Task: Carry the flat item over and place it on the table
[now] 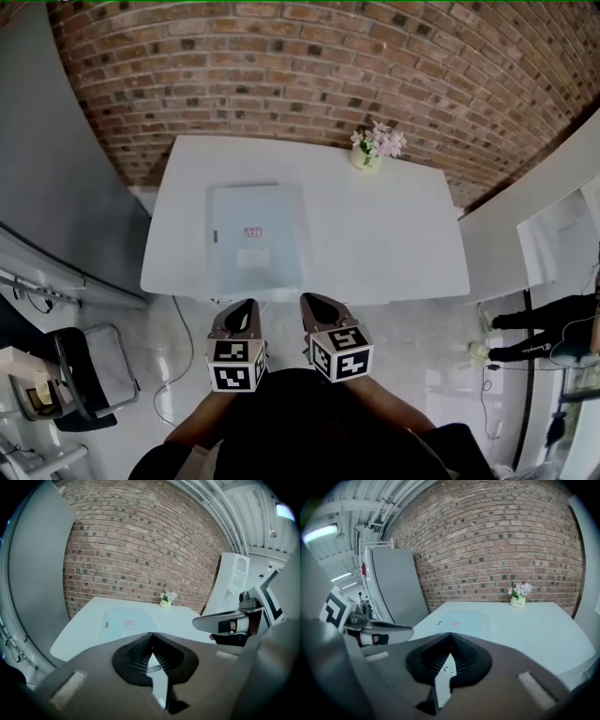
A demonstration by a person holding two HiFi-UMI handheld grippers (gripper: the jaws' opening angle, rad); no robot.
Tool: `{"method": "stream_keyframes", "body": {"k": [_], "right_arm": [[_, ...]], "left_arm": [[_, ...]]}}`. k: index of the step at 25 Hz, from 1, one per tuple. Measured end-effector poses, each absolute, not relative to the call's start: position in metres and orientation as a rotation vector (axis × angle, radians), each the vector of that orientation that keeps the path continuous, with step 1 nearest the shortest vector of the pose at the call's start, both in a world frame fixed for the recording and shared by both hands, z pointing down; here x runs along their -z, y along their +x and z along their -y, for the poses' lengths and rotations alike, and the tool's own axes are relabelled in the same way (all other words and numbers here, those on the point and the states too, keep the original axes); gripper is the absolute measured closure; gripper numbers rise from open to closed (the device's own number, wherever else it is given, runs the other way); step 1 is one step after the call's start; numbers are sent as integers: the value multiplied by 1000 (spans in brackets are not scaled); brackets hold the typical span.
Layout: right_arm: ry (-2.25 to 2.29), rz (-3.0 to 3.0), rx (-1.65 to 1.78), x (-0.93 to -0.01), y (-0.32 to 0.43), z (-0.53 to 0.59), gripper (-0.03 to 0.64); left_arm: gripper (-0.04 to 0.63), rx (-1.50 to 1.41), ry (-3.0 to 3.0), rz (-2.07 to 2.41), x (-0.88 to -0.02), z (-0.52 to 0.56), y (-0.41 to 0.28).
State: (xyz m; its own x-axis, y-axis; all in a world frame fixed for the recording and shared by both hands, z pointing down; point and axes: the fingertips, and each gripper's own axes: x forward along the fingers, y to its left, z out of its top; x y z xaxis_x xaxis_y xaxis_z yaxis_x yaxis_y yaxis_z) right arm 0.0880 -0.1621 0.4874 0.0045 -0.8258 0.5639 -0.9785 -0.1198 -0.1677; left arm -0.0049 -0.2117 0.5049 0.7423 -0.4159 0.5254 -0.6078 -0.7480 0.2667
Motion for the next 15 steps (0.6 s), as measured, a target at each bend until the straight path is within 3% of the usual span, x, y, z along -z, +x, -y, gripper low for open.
{"method": "stream_keyframes", "body": {"k": [15], "right_arm": [[1989,2074,-790,-475,90,32,617]], "left_arm": [[591,-661,2545,940,-476,59,0]]}}
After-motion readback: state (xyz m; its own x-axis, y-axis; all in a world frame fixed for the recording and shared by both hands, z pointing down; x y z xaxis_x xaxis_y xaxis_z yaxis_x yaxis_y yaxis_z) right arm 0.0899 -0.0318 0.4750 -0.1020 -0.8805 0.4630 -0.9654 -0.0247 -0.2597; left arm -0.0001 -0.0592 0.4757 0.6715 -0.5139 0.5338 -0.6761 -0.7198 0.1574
